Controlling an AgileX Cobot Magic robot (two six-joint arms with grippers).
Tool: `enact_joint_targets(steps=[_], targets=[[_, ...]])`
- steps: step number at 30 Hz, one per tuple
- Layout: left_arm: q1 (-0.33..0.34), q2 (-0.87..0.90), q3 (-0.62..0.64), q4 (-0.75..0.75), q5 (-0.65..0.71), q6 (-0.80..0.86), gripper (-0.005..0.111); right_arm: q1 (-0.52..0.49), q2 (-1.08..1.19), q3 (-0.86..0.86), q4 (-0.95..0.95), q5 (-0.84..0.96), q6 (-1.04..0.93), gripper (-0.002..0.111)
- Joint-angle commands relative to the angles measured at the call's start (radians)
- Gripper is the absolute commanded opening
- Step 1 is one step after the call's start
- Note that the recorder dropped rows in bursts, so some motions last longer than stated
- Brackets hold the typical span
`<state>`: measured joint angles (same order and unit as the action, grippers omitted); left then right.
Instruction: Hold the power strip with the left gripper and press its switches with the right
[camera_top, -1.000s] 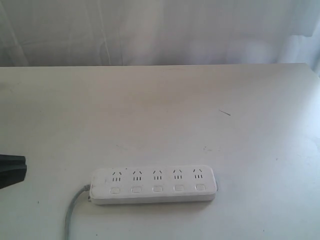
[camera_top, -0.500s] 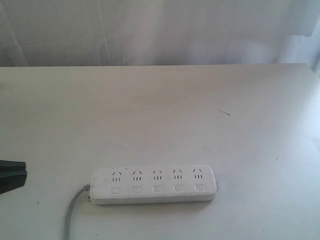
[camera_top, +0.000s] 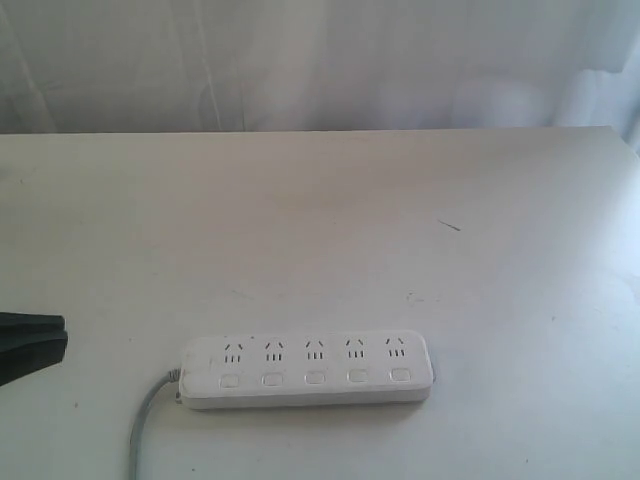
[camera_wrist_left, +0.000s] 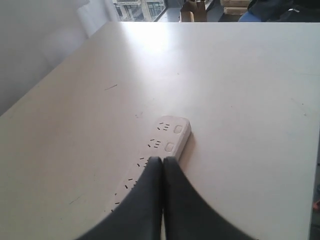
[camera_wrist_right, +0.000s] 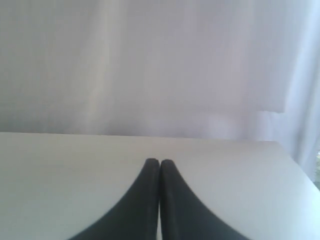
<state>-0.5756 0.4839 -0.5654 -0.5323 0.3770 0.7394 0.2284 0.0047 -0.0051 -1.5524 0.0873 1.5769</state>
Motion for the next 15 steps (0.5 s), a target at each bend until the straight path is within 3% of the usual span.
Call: enact_joint_targets(steps=[1,15], targets=[[-0.008,-0.006,0.006,-0.021,-0.019,-0.008,0.0,-0.069,-0.005,0.005,-0.009,-0.001,-0.005,0.0],[-0.006,-0.006,0.006,0.011,-0.062,0.0,0.0,-0.073,-0.005,0.005,-0.009,-0.003,-0.005,0.0]])
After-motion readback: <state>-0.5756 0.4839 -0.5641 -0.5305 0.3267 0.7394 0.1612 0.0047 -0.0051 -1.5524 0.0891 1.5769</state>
